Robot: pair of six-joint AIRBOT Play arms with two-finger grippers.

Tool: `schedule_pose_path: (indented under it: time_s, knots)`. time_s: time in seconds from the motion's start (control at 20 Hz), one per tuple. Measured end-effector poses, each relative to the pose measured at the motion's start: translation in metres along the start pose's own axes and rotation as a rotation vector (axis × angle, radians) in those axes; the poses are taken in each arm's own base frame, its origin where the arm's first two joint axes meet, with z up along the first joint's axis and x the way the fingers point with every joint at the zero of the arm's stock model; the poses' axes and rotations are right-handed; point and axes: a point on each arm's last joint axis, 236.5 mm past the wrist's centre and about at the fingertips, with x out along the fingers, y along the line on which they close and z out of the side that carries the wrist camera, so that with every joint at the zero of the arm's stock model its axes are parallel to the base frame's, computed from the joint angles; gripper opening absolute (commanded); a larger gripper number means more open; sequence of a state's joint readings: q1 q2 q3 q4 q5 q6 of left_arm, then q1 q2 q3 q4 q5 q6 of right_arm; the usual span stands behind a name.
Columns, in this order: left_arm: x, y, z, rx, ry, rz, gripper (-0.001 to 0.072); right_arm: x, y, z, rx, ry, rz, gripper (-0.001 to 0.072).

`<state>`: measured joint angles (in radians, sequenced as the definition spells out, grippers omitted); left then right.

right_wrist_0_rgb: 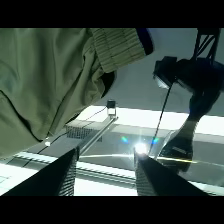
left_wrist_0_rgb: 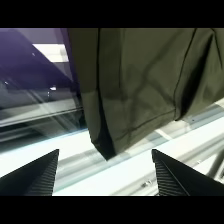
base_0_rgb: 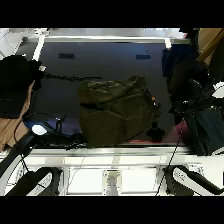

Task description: Fold the clothes and pants, and hang the long-sleeved shirts on hangers.

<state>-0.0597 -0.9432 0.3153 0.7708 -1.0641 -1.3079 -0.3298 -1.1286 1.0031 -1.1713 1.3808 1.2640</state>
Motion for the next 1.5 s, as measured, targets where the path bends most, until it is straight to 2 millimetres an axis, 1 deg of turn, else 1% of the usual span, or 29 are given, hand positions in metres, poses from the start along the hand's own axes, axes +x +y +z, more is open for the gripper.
schedule_pose_path:
  time_s: [0.25, 0.5, 0.55, 0.6, 0.65, 0.7, 0.8, 0.95, 1.05, 1.1, 1.15, 1.2, 1.25, 1.35, 1.5]
  knots:
    - [0.014, -0.014, 0.004, 0.011, -0.037, -0.002, 0.0653, 0.000, 0.000, 0.001, -0.002, -0.004, -0.001, 0.0395]
    - [0.033, -0.020, -0.005, -0.029, 0.010, -0.014, 0.0643, 0.000, -0.001, 0.002, -0.002, -0.008, -0.003, 0.0395]
    - [0.036, -0.022, -0.006, -0.049, 0.018, -0.023, 0.0525, 0.000, -0.001, 0.002, -0.002, -0.008, -0.003, 0.0395]
    - [0.039, -0.021, -0.005, -0.057, 0.019, -0.026, 0.0325, 0.000, -0.001, 0.002, -0.002, -0.008, -0.003, 0.0395]
    - [0.041, -0.022, -0.004, -0.060, 0.015, -0.030, 0.0158, 0.000, -0.001, 0.002, -0.002, -0.008, -0.003, 0.0395]
    - [0.043, -0.022, -0.003, -0.050, 0.011, -0.032, 0.0023, 0.000, -0.001, 0.002, -0.002, -0.008, -0.003, 0.0395]
    - [0.043, -0.030, 0.001, -0.058, -0.002, -0.067, 0.0016, 0.000, -0.001, 0.002, -0.002, -0.007, -0.002, 0.0395]
    - [0.043, -0.035, 0.003, -0.059, -0.005, -0.089, 0.0016, 0.001, -0.002, 0.000, -0.006, -0.003, -0.004, 0.0395]
    - [0.041, -0.035, 0.008, -0.072, -0.017, -0.101, 0.0015, 0.009, -0.002, -0.005, -0.003, 0.010, 0.004, 0.0396]
    - [0.038, -0.034, 0.010, -0.077, -0.025, -0.104, 0.0015, 0.017, -0.002, -0.009, 0.009, 0.017, 0.018, 0.0398]
    - [0.035, -0.032, 0.015, -0.082, -0.042, -0.106, 0.0015, 0.027, -0.001, -0.014, 0.028, 0.023, 0.037, 0.0424]
    - [0.031, -0.029, 0.020, -0.087, -0.058, -0.105, 0.0015, 0.038, -0.001, -0.017, 0.050, 0.024, 0.051, 0.0542]
    - [0.026, -0.025, 0.025, -0.094, -0.075, -0.104, 0.0015, 0.050, -0.002, -0.017, 0.081, 0.013, 0.070, 0.0577]
    - [0.016, -0.019, 0.036, -0.098, -0.105, -0.096, 0.0015, 0.072, -0.001, -0.013, 0.149, -0.014, 0.111, 0.0575]
    - [0.003, -0.014, 0.051, -0.081, -0.141, -0.079, 0.0015, 0.098, -0.001, -0.003, 0.255, -0.037, 0.168, 0.0575]
